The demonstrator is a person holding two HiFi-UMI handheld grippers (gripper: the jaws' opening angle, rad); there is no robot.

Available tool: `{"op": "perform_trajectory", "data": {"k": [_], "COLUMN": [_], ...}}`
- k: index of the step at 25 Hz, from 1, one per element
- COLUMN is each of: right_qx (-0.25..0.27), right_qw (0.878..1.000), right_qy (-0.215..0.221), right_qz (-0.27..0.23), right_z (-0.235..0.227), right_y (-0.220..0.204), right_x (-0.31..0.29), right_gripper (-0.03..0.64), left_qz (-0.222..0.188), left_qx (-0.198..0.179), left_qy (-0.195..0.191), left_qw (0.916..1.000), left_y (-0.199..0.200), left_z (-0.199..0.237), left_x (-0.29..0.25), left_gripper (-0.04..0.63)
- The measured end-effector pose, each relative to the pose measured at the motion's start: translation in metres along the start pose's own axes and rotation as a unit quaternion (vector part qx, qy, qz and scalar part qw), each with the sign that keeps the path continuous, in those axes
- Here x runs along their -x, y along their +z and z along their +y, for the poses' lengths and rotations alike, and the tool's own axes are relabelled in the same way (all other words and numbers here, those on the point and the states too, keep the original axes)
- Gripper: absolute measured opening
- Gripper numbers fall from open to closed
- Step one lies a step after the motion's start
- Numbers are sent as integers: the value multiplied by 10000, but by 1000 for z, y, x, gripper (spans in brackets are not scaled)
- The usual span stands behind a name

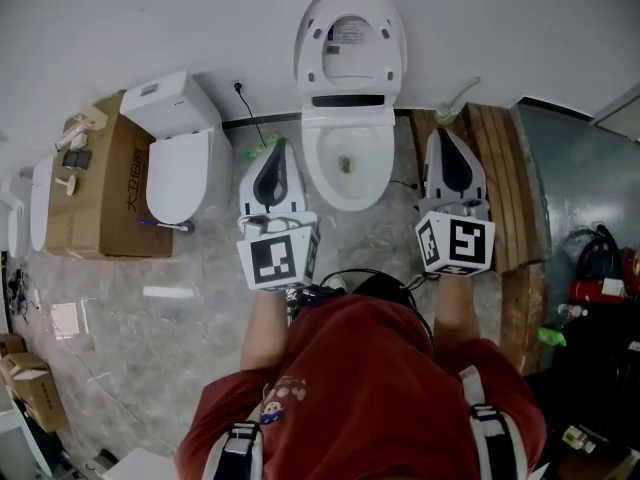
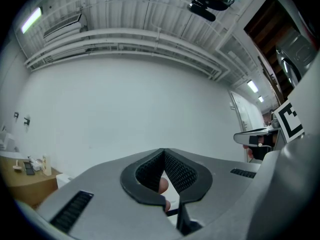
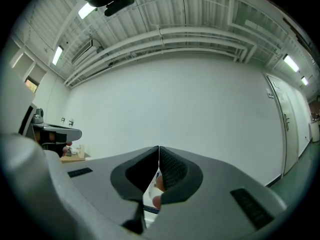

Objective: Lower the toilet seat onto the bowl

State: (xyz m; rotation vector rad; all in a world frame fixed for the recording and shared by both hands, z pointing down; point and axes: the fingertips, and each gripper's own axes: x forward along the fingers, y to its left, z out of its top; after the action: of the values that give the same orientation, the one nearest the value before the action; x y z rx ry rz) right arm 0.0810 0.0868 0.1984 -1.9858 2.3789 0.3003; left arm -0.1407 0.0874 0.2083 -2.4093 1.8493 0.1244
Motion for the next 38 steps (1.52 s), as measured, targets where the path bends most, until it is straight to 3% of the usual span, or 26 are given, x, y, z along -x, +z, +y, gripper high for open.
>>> {"op": "perform_trajectory", "data": {"k": [3,6,11,28,34,38], "right_qx": [-26,-23,148,-252,-444,-559], "right_qw": [10000,9999,9998,9978,9966,9952], "right_qy": [23,16,127,576,661,757], "right_qz": [43,112,88,194,207,252], "right_z": [-3,-12,-29,-114,-140,-140], "right_y": [-7,-19,-31,-75,-96,-105], "right_x": [-12,-26,-58,-168,-194,-205], "right_gripper": [15,15,15,15,15,15], "left_qz": [123,-89,295,578,273,302], "left_qx": [-101,-16,-37,-338,-370,-462], "left_qy": [-68,-91,72,468,709,742], "left_qw": [9999,9999,9995,9967,9964,9957], "left_y": [-9,-11,-26,-41,-40,-47], "left_z": [0,-5,-8,-49,-57,-58], "left_x": [-13,-31,-60,-183,-214,-220], "left_gripper": [11,11,11,11,11,11]}}
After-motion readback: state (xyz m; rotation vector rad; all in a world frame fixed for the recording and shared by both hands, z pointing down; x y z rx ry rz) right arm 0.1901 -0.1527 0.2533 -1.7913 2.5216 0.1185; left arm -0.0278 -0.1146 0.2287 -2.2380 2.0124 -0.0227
